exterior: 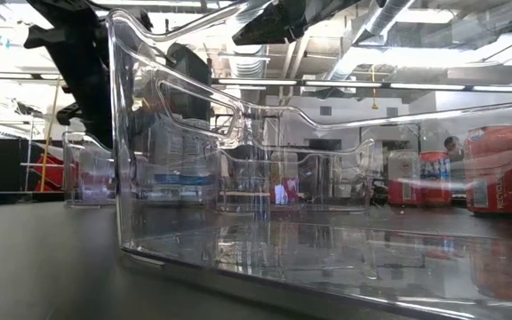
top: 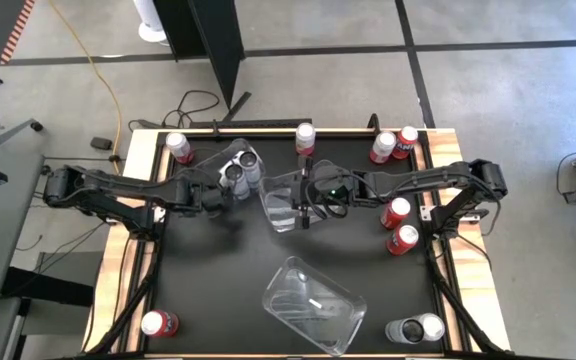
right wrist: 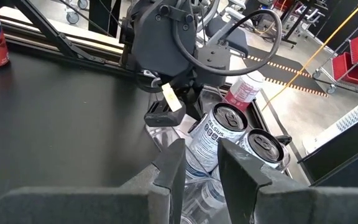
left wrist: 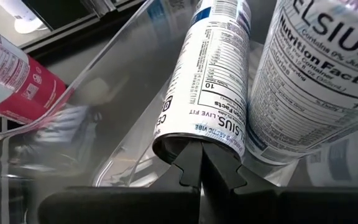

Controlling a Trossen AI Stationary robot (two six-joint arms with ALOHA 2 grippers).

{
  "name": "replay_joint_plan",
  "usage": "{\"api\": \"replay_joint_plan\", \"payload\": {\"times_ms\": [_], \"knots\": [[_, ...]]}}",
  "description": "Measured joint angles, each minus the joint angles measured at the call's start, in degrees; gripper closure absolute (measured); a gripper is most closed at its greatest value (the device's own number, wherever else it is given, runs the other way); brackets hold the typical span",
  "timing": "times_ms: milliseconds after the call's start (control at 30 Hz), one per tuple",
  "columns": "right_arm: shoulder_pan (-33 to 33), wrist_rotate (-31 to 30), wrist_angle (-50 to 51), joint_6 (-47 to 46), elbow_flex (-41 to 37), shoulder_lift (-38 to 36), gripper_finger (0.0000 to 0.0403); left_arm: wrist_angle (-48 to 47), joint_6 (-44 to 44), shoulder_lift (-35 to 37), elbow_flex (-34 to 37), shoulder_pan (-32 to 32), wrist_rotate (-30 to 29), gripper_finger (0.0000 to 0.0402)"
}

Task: Sort soda cans
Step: Put the left black soda can in the top left transparent bin

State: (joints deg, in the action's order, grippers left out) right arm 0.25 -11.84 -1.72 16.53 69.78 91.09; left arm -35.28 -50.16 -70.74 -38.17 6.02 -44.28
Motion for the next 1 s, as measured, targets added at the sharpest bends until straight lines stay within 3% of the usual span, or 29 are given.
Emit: {"api": "replay_joint_plan", "payload": {"times_ms": [1000], "knots": [[0.11,0.02,0.07,-0.07,0.00,0.00,0.0290,15.83,16.36,0.00,0.00,8.14,0.86,0.0401]]}}
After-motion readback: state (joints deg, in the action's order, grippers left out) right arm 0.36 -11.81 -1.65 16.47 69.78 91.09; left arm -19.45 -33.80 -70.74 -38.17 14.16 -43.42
